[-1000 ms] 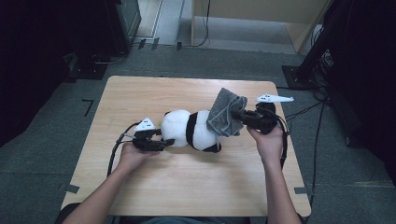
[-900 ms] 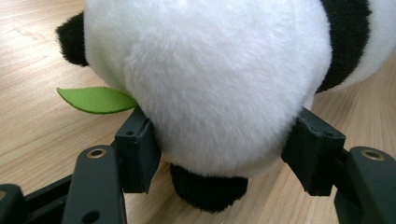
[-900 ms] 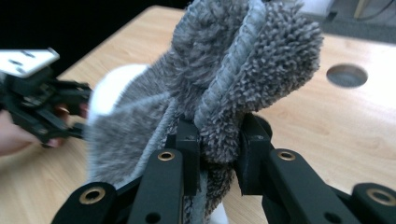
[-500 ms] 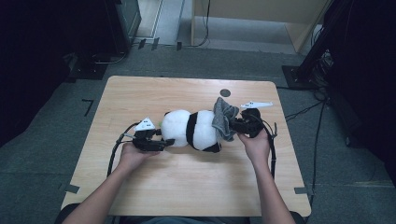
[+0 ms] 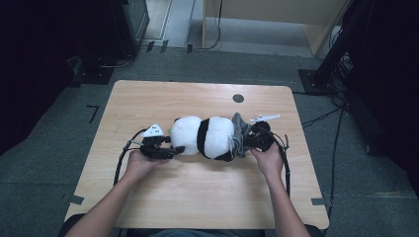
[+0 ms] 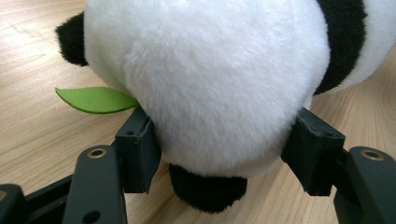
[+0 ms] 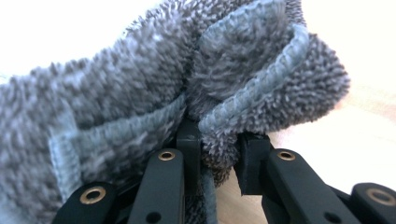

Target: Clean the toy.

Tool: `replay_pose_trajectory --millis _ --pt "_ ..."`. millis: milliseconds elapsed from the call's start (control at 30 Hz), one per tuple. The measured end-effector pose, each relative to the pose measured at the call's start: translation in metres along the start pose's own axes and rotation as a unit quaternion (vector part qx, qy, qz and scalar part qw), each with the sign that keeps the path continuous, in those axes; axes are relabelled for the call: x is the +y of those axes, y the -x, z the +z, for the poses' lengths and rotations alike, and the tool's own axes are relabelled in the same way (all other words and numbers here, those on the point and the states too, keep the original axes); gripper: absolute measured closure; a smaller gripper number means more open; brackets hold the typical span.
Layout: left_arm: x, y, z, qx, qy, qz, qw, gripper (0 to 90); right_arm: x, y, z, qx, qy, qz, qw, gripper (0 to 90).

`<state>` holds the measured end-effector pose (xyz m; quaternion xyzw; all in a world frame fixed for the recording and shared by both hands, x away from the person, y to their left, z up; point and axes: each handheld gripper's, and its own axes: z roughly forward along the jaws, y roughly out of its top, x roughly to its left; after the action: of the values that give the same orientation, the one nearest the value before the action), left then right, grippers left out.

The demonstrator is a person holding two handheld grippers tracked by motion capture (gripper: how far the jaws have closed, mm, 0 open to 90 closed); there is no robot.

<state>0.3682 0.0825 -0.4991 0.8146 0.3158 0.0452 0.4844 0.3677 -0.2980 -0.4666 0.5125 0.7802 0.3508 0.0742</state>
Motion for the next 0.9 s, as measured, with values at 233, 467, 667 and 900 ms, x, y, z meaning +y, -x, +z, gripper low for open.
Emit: replay_pose_trajectory --millis 233,467,667,900 --pt "0.002 -0.001 -0.001 -0.002 -0.003 -0.002 1.0 35.0 -0.006 0.007 0.007 -0.022 -0.03 0.0 0.9993 75.5" --pt "0.002 -0.001 -0.001 -0.002 -0.004 -0.003 1.0 34.9 -0.008 0.022 -0.019 -0.032 0.008 0.025 0.9991 75.7" --pt "0.003 -0.001 -0.001 -0.001 -0.005 -0.002 1.0 34.9 -0.004 0.025 -0.051 -0.021 0.061 0.036 0.9972 75.7" --pt "0.003 -0.001 -0.001 -0.001 -0.005 -0.003 1.0 34.9 0.006 0.017 -0.087 -0.003 0.115 0.03 0.9929 75.9"
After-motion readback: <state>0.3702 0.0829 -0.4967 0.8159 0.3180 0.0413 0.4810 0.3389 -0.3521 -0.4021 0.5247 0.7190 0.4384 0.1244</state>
